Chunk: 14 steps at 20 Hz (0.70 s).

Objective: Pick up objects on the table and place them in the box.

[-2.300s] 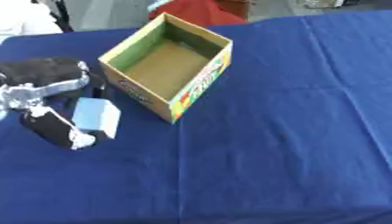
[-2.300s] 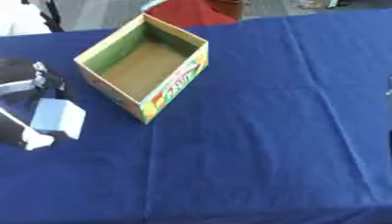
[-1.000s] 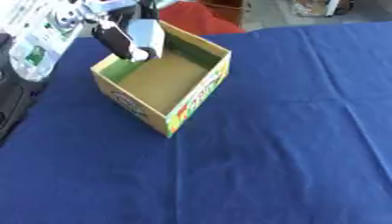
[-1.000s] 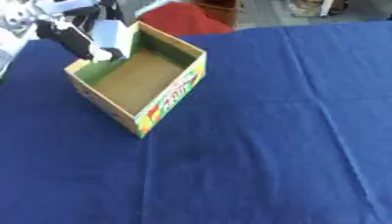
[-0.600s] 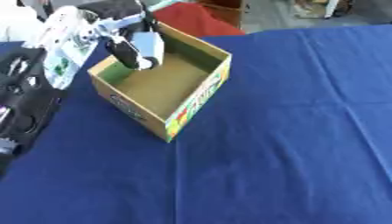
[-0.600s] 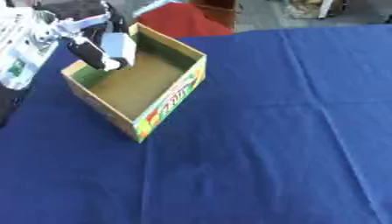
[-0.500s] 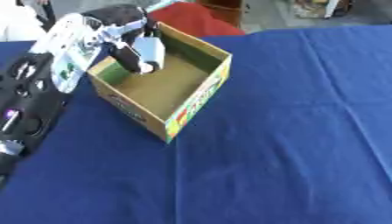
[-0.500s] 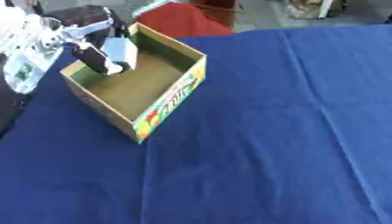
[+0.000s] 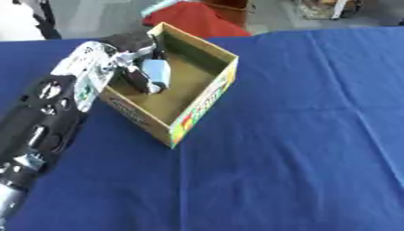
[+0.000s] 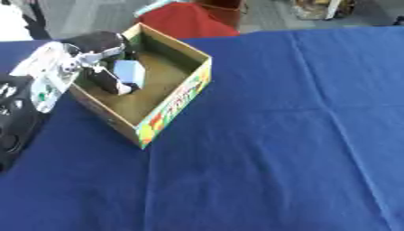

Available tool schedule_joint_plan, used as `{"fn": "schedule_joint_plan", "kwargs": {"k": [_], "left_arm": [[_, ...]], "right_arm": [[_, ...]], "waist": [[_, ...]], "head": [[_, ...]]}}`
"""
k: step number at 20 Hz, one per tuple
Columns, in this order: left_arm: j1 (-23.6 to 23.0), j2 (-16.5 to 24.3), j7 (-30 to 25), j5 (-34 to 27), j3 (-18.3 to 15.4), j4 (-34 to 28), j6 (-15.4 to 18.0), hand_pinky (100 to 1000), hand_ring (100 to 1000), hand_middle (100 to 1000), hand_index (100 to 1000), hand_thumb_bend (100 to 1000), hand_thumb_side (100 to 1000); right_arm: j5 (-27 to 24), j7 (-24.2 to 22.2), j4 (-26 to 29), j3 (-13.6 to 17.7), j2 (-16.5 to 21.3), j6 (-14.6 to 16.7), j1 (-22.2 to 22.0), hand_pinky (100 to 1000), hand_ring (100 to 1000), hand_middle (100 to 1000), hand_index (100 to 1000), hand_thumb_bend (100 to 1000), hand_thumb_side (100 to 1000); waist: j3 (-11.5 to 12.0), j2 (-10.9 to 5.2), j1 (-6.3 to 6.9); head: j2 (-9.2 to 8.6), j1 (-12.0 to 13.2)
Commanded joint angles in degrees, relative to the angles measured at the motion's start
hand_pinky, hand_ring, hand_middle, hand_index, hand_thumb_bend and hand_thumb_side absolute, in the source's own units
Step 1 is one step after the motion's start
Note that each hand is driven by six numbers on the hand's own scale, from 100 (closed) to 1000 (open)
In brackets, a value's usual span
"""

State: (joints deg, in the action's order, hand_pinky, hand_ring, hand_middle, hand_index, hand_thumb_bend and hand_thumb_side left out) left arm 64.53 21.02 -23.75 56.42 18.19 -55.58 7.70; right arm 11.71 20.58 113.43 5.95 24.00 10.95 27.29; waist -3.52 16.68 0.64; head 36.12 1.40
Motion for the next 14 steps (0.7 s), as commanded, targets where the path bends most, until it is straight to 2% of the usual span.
{"fn": "schedule_joint_plan", "kwargs": {"k": [1, 2, 3, 6, 9, 13, 14], "left_arm": [[0.98, 0.8, 0.61, 2.45, -0.65, -0.66, -0.1, 716, 793, 804, 871, 559, 371], [0.95, 0.86, 0.38, 3.4, -0.63, -0.78, -0.04, 787, 853, 855, 892, 652, 412], [0.94, 1.01, -0.1, 4.51, -0.55, -0.88, 0.12, 825, 885, 870, 903, 702, 423], [0.96, 1.25, -1.11, 6.89, -1.1, -1.32, 0.22, 852, 907, 877, 913, 725, 433], [1.0, 1.38, -1.27, 7.28, -1.66, -2.19, 0.04, 840, 897, 862, 912, 666, 435], [1.08, 1.65, -0.06, 4.32, -2.1, -4.94, -0.84, 801, 856, 808, 888, 521, 428], [1.07, 1.78, 0.14, 3.31, -2.16, -5.87, -1.29, 798, 854, 805, 887, 513, 427]], "right_arm": [[-0.24, 0.08, 1.16, 0.36, 0.76, 0.05, 0.76, 697, 741, 860, 788, 100, 1000], [-0.24, 0.09, 1.16, 0.38, 0.76, 0.05, 0.74, 697, 741, 860, 788, 100, 1000], [-0.24, 0.09, 1.16, 0.38, 0.74, 0.05, 0.71, 697, 741, 860, 788, 100, 1000], [-0.25, 0.1, 1.16, 0.42, 0.69, 0.03, 0.62, 697, 741, 860, 788, 100, 1000], [-0.28, 0.13, 1.16, 0.45, 0.67, 0.0, 0.48, 697, 741, 860, 788, 100, 1000], [-0.34, 0.05, 1.16, 0.4, 0.59, -0.02, 0.4, 697, 742, 860, 788, 100, 1000], [-0.34, 0.06, 1.16, 0.42, 0.6, -0.04, 0.35, 698, 742, 860, 788, 100, 1000]], "waist": [[-0.06, -1.06, -0.05], [-0.06, -1.08, -0.03], [-0.05, -1.12, -0.01], [-0.04, -1.2, -0.01], [0.03, -1.33, 0.0], [0.16, -1.54, -0.07], [0.19, -1.61, -0.08]], "head": [[-0.37, -0.1], [-0.34, -0.14], [-0.25, -0.19], [-0.09, -0.34], [0.06, -0.45], [0.27, -0.44], [0.36, -0.42]]}}
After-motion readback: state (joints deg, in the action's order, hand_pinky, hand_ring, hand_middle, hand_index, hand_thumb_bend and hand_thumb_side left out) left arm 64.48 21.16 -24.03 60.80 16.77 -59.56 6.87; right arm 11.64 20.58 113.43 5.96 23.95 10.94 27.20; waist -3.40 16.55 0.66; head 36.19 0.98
